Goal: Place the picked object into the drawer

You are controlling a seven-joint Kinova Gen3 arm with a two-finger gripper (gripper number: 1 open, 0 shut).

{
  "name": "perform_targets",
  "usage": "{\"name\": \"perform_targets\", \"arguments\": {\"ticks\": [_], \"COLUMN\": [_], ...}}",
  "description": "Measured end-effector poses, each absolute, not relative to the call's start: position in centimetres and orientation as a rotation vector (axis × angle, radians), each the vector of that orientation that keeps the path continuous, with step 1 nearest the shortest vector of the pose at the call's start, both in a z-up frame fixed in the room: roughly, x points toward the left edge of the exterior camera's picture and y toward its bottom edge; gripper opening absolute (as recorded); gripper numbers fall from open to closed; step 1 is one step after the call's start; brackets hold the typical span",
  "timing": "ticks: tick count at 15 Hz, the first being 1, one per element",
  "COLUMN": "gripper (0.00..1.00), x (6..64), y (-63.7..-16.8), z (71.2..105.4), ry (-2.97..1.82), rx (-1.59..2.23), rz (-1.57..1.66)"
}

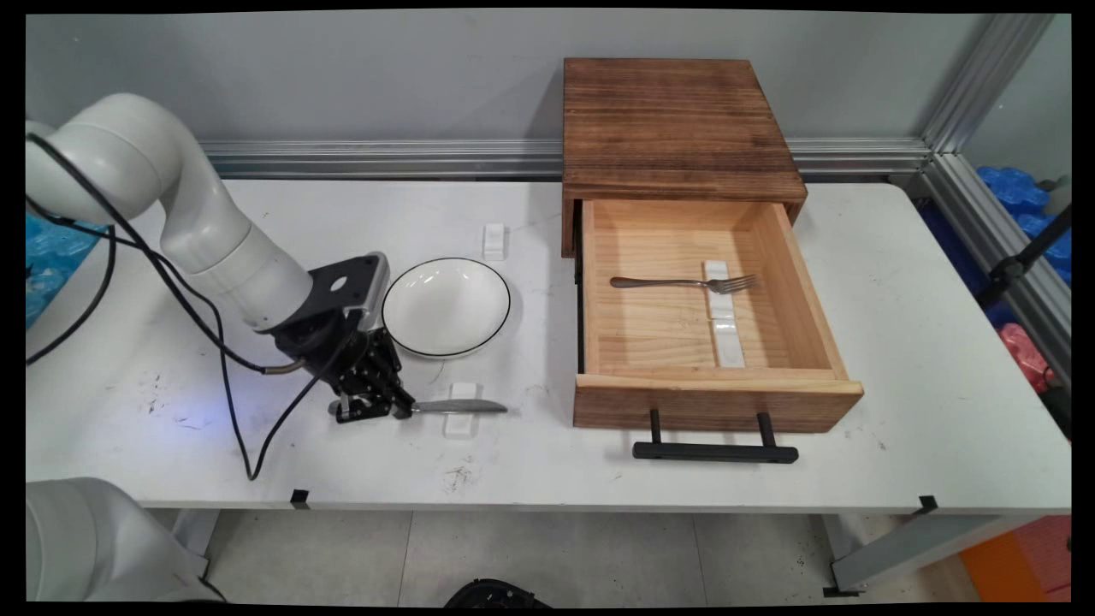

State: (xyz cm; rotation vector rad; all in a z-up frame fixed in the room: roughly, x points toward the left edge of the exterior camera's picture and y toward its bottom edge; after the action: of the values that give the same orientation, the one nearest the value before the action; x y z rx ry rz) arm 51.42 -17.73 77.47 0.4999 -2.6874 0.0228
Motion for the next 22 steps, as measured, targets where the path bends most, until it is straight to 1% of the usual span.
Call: {"name": "perform_targets", "arguments": {"ticks": [2, 6, 16, 18, 20, 22], "gripper": [0.0, 0.0, 0.0, 0.0, 0.0, 0.0], "x": [51.2, 50.9, 51.2, 50.3, 48.1, 45.5], "y": [-18.0, -18.6, -20.6, -21.4, -22.8, -24.0], "z": [78.1, 81.1, 90.9, 92.7, 94.7, 95.8], "ry": [-2.678, -2.671, -2.685, -2.677, -2.649, -2.623], "rx": [0.498, 0.504, 0.58, 0.596, 0.608, 0.607], "rz": [0.023, 0.016, 0.016, 0.009, 0.003, -0.002]}}
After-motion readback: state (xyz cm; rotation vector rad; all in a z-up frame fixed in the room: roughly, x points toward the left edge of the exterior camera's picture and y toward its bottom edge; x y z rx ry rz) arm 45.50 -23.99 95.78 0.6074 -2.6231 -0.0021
